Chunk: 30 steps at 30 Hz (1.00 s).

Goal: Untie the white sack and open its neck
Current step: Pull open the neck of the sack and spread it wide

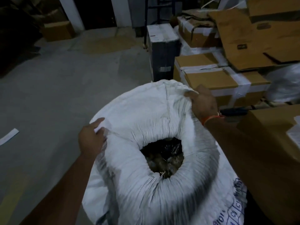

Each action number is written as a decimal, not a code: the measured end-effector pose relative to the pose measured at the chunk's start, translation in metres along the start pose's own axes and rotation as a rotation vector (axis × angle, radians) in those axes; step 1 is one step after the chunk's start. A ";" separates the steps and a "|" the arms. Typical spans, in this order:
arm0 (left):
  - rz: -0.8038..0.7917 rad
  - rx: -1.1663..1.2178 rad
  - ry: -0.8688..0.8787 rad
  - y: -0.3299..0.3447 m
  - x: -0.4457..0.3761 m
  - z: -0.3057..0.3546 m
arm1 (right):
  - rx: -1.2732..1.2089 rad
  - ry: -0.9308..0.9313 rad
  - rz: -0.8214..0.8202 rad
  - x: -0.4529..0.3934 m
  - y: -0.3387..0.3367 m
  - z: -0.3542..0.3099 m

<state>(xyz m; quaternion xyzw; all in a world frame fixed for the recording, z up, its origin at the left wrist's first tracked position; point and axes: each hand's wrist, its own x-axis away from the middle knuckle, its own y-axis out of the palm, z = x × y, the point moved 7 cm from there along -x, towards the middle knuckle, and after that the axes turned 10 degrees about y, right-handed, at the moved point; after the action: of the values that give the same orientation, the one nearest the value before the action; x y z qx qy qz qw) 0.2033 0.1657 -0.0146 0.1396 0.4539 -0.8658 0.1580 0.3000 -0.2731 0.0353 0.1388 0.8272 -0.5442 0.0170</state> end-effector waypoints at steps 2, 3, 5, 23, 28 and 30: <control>-0.083 -0.068 -0.113 0.010 0.012 -0.020 | 0.017 0.004 -0.047 0.003 0.019 -0.008; -0.127 -0.085 -0.144 0.016 0.019 -0.027 | 0.028 -0.008 -0.086 0.006 0.031 -0.010; -0.215 -0.095 -0.209 0.028 0.031 -0.041 | 0.020 -0.015 -0.200 0.012 0.054 -0.006; -0.381 -0.126 -0.330 0.063 0.045 -0.076 | 0.260 -0.144 -0.385 0.029 0.062 0.016; -0.443 -0.271 -0.231 0.056 0.043 -0.052 | 0.314 -0.181 -0.357 0.046 0.043 0.014; -0.376 -0.295 -0.193 0.040 0.041 -0.030 | 0.206 -0.196 -0.267 0.059 0.024 0.009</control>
<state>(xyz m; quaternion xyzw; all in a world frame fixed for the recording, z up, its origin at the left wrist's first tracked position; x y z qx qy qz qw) 0.1850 0.1631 -0.0767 -0.0549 0.5759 -0.8138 0.0556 0.2479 -0.2594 -0.0007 -0.0248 0.7726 -0.6343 0.0108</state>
